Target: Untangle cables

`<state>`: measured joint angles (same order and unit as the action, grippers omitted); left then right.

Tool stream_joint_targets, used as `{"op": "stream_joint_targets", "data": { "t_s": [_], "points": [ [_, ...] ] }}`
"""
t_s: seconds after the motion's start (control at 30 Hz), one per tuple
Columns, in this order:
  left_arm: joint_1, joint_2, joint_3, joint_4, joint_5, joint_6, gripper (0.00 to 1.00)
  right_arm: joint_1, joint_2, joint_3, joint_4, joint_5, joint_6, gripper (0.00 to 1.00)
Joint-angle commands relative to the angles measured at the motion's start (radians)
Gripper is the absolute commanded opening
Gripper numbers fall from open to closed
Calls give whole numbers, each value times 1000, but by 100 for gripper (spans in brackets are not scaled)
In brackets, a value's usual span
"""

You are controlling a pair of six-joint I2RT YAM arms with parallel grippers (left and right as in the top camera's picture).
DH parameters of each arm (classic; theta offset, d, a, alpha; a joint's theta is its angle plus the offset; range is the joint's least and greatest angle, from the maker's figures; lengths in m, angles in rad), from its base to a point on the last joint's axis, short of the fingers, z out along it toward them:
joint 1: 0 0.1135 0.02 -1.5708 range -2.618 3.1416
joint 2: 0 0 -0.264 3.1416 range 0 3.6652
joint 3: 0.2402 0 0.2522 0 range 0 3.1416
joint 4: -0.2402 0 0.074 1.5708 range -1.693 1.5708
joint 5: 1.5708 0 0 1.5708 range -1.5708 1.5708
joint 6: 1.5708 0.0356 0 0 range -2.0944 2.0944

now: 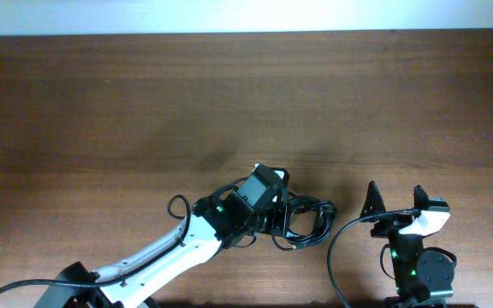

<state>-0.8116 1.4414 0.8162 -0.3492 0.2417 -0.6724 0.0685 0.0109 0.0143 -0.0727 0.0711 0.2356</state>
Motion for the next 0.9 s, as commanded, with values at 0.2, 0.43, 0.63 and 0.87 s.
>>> {"op": "stream_joint_targets", "data": {
  "t_s": [0.2,0.43,0.63,0.87],
  "points": [
    [-4,-17,4,-83,-121,15,0,11,-5,-9,-1,12,-3,98],
    [-4,-17,4,-109,-157,15,0,10,-3,-9,-1,12,-3,99],
    [-4,-17,4,-109,-168,15,0,10,-3,-9,-3,-26,43,99],
    [19,-17,4,-35,-309,16,1,10,9,-9,25,-1068,350,99]
  ]
}}
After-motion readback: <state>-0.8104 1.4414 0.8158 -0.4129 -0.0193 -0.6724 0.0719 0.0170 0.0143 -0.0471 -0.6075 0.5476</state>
